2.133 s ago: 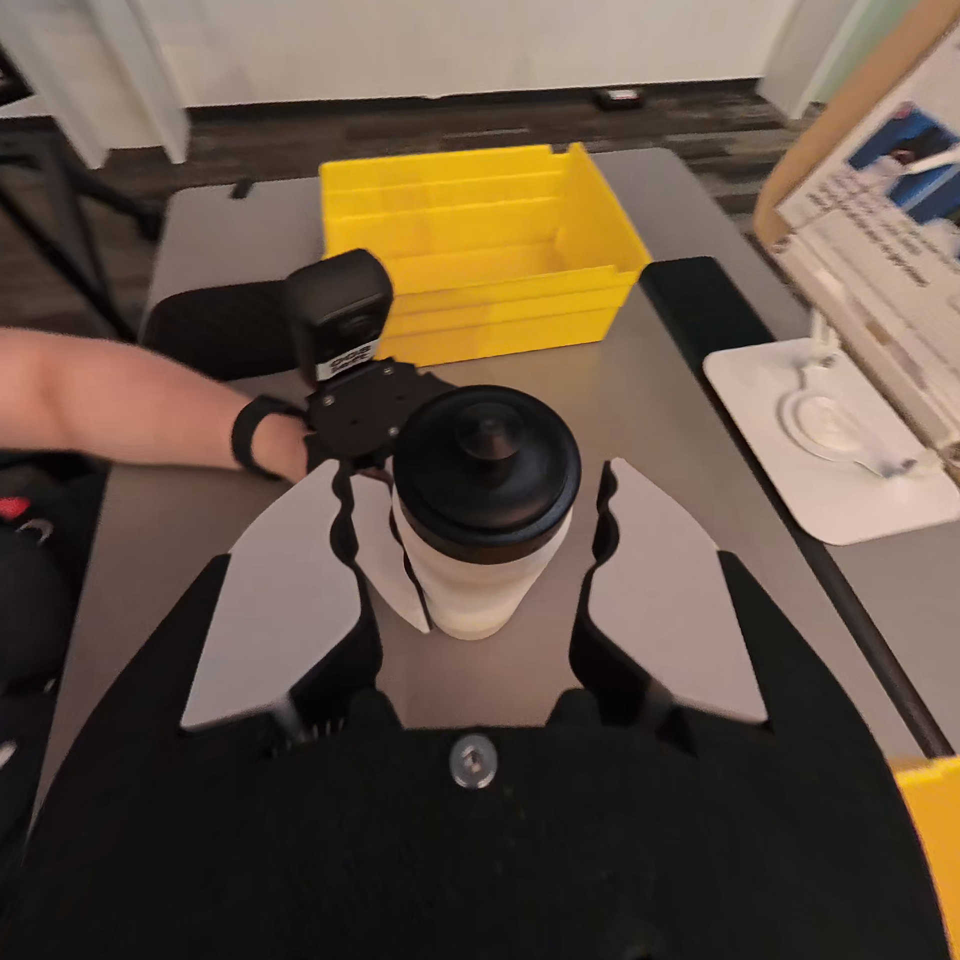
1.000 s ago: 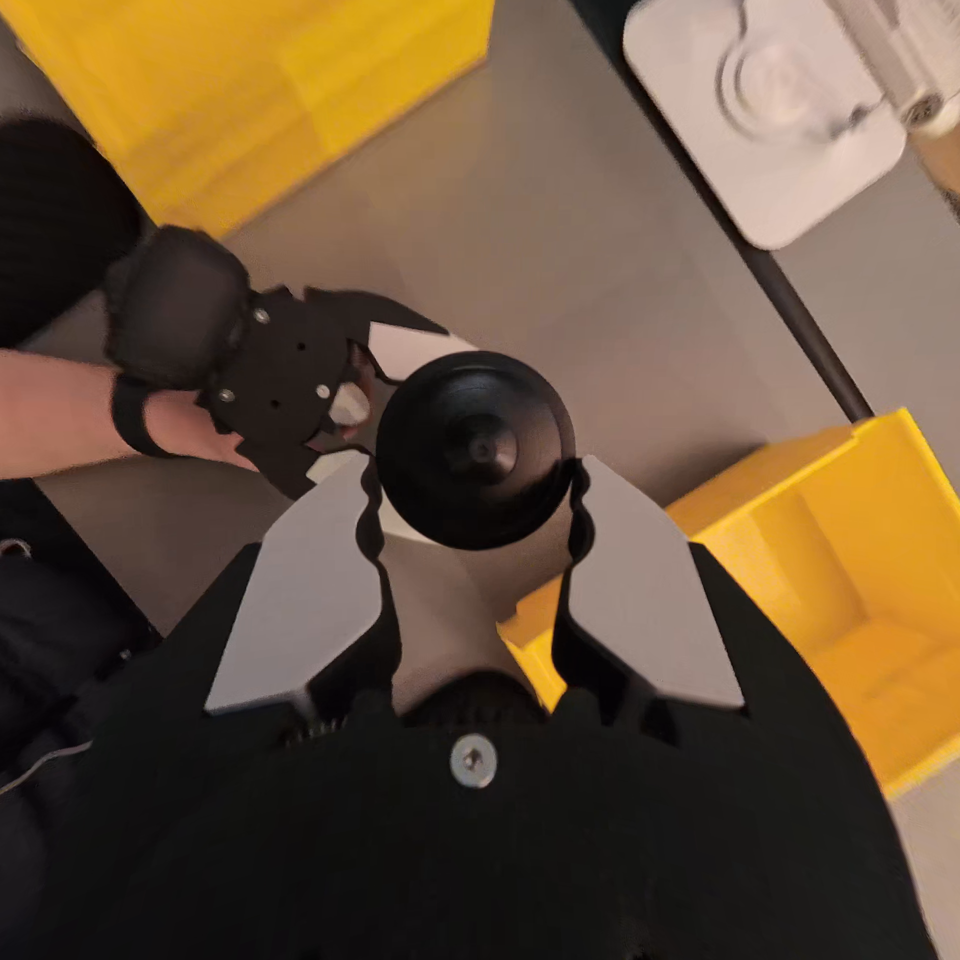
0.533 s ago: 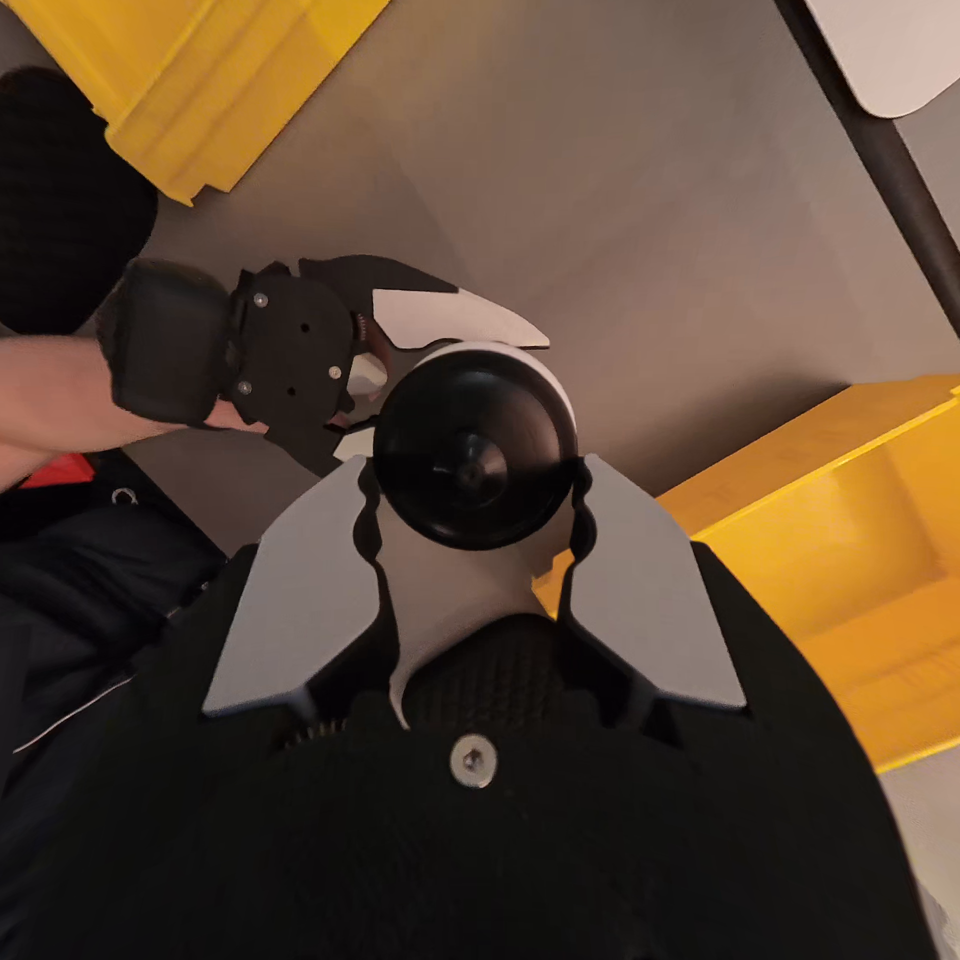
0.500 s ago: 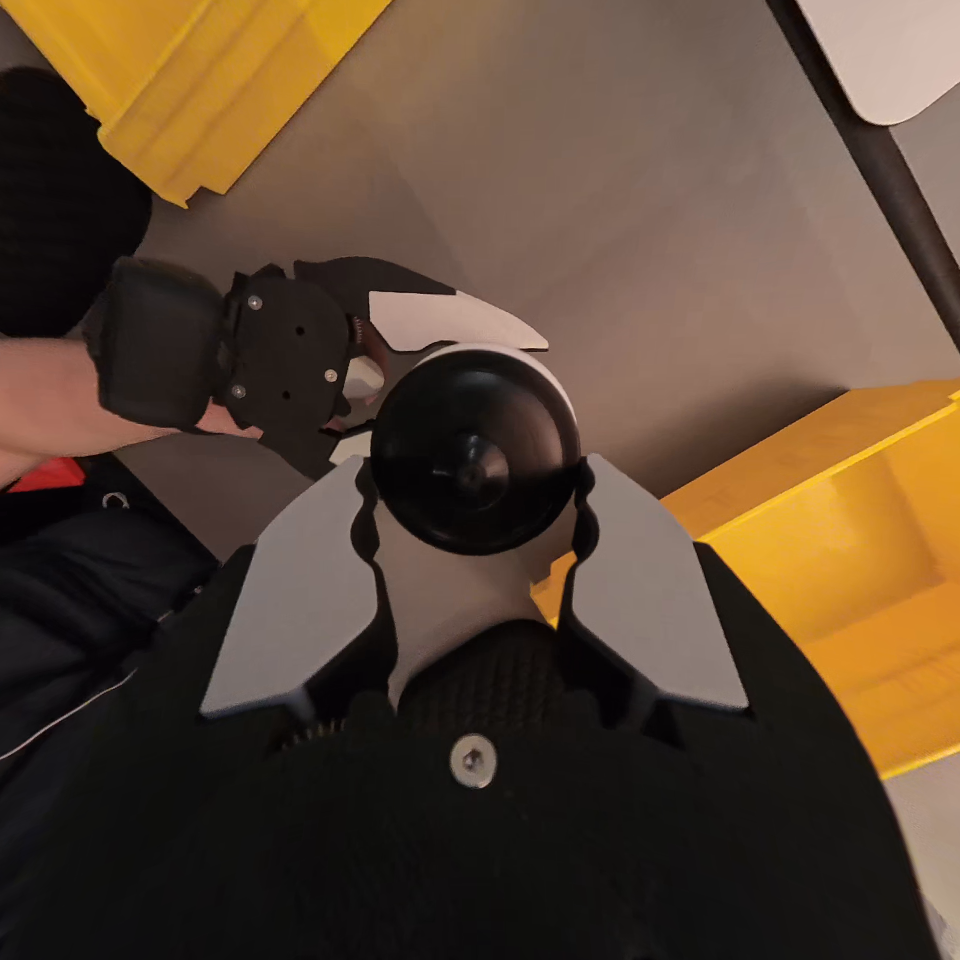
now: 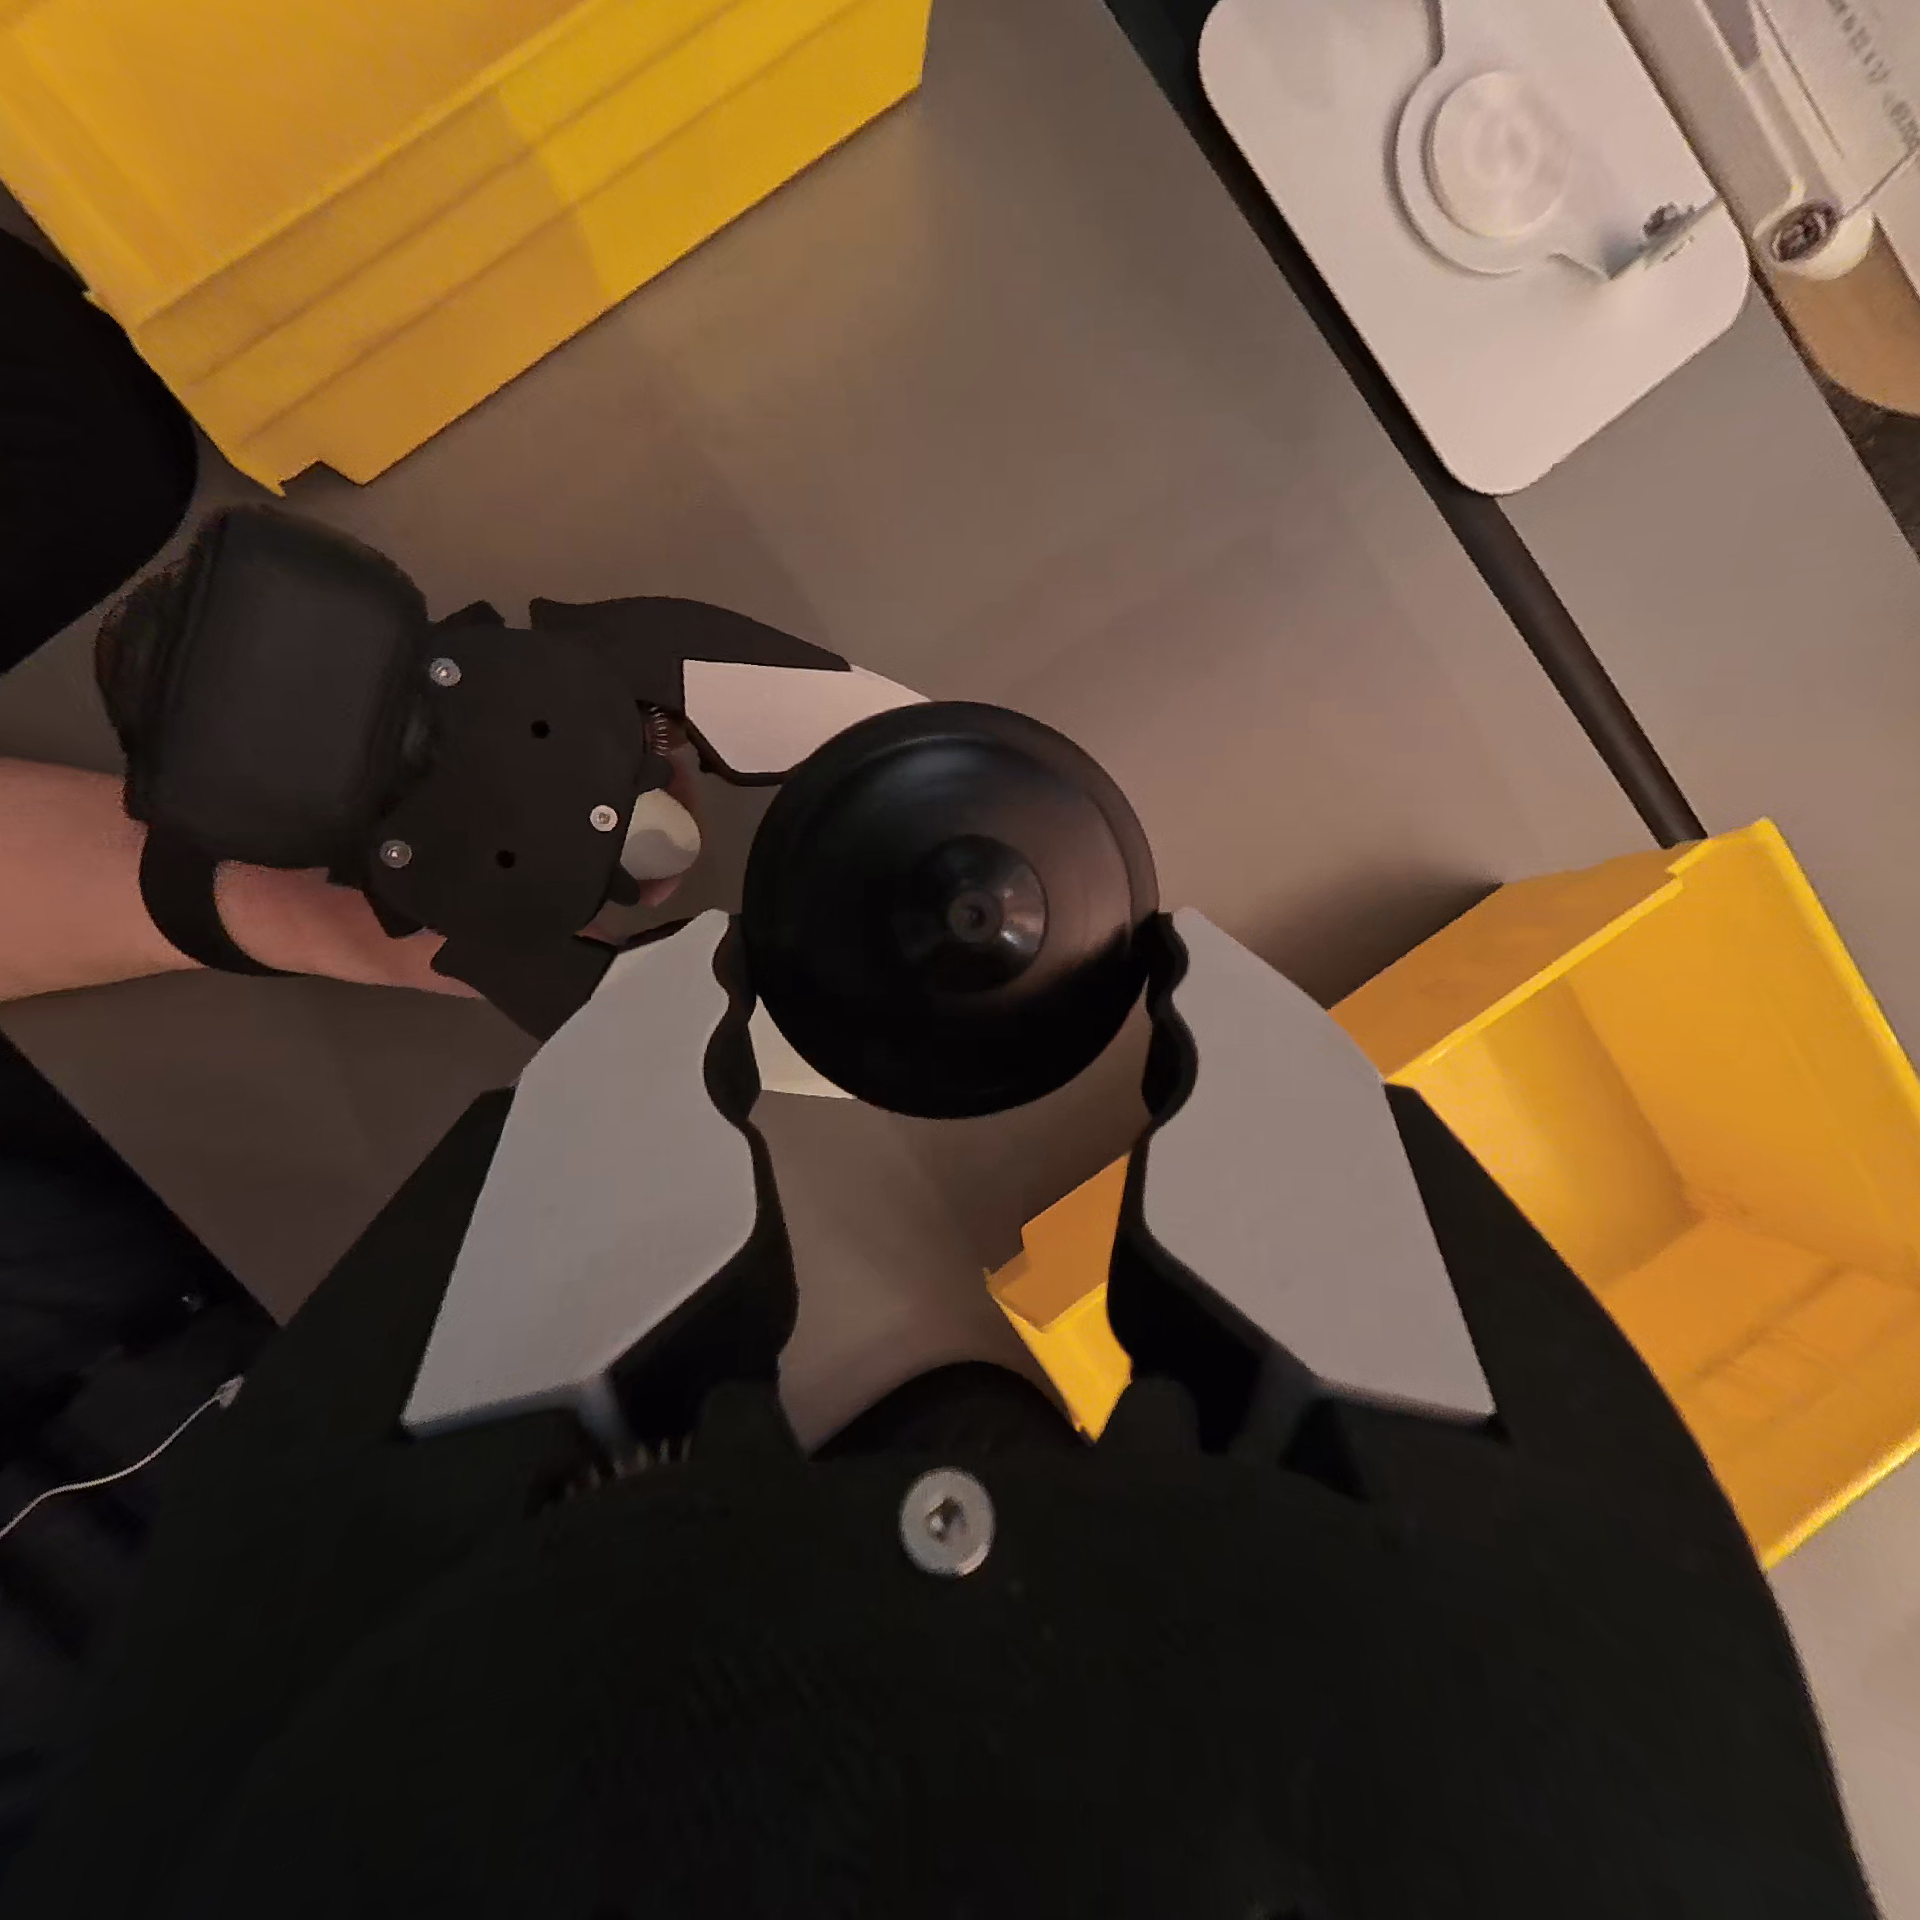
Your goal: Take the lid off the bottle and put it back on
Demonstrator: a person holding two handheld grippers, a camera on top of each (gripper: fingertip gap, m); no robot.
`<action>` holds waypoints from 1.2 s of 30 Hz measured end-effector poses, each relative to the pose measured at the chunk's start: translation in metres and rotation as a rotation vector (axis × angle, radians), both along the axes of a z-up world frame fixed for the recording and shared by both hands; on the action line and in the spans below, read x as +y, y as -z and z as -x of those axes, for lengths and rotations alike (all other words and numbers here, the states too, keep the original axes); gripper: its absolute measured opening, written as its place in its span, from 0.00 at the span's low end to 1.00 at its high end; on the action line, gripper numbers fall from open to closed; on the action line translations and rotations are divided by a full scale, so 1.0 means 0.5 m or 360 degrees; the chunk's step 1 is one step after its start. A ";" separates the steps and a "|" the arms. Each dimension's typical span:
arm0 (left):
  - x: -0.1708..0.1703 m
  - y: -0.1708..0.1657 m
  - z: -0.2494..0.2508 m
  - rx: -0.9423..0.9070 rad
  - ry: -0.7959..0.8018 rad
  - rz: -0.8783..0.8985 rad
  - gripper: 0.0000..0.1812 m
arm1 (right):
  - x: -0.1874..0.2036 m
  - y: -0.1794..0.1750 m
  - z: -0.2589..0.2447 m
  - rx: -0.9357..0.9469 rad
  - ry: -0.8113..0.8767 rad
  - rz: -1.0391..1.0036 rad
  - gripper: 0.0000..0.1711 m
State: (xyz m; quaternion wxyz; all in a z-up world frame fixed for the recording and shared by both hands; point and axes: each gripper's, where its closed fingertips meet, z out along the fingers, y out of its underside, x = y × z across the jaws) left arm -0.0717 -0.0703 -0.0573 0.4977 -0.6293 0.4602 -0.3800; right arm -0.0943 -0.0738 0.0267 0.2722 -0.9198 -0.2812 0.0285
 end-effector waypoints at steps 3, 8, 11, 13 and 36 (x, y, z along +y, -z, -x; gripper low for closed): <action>0.002 -0.001 0.003 0.0027 0.0021 -0.0076 0.49 | -0.005 -0.001 0.002 -0.0013 -0.0128 -0.0015 0.43; 0.016 -0.006 0.013 0.0107 -0.0016 -0.0316 0.49 | -0.022 -0.002 0.000 -0.0133 -0.0498 -0.0121 0.43; 0.033 -0.006 0.023 0.0199 -0.0108 -0.0456 0.49 | -0.026 -0.006 0.002 0.0017 -0.0430 -0.0079 0.43; 0.038 -0.005 0.027 0.0255 -0.0152 -0.0542 0.49 | -0.018 -0.023 0.011 0.0169 -0.0323 -0.0083 0.47; 0.017 -0.004 0.022 0.0265 0.0060 -0.0578 0.49 | -0.039 0.010 0.009 -0.0168 -0.0612 -0.0075 0.45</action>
